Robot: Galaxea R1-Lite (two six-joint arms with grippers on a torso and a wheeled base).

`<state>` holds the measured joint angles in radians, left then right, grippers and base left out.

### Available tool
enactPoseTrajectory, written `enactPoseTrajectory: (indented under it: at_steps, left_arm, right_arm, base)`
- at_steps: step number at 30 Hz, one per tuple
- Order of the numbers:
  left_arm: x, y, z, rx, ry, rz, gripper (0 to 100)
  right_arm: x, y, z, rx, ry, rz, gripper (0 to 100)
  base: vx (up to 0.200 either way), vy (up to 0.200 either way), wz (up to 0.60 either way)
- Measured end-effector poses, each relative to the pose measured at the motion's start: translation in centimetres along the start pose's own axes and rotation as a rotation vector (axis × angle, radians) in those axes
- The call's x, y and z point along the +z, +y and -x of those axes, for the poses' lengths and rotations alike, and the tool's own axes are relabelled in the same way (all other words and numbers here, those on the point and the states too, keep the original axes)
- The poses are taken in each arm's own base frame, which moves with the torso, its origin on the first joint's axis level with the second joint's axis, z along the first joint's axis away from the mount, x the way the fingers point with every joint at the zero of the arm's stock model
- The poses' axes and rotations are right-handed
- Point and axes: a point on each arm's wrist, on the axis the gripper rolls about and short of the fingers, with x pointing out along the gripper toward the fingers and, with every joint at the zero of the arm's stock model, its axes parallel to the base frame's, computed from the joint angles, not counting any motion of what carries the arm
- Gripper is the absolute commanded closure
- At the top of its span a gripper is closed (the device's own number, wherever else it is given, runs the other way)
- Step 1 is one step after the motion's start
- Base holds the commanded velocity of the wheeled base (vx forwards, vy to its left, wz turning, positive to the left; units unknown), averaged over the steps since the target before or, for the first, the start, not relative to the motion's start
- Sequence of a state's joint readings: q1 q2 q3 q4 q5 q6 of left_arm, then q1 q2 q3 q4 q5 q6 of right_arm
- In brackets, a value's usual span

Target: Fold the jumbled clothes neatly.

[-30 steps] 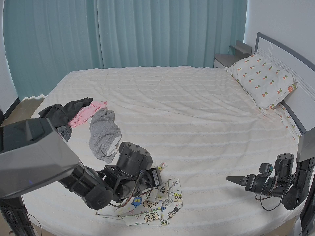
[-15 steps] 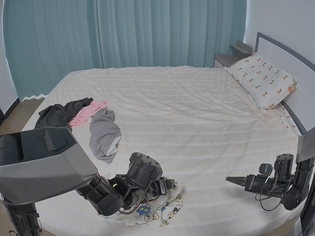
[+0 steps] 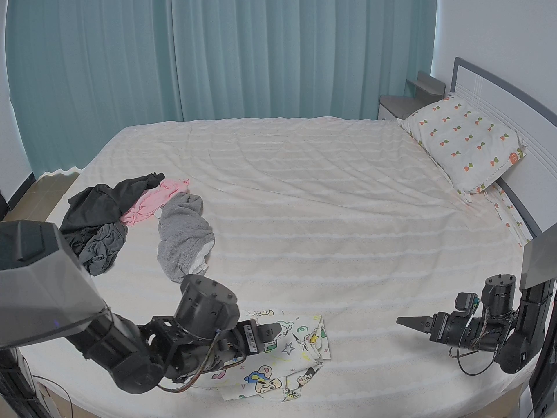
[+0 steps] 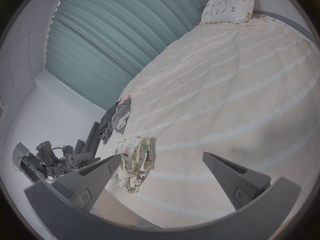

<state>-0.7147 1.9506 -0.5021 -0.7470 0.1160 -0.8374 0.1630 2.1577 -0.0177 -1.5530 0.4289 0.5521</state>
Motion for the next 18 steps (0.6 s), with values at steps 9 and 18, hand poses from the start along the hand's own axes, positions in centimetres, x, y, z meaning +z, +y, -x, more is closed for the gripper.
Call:
enactPoseTrajectory:
  at_steps: [9, 18]
  left_arm:
    - [0.4, 1.9, 1.5, -0.126, -0.064, 0.134, 0]
    - [0.9, 3.5, 0.6, -0.099, -0.085, 0.200, 0]
  right_arm:
    - [-0.5, 0.4, -0.4, -0.004, 0.017, 0.008, 0]
    - [-1.4, 1.4, -1.0, -0.006, 0.043, 0.045, 0]
  base:
    - [-0.067, 0.000, 0.00]
    - [0.000, 0.000, 0.00]
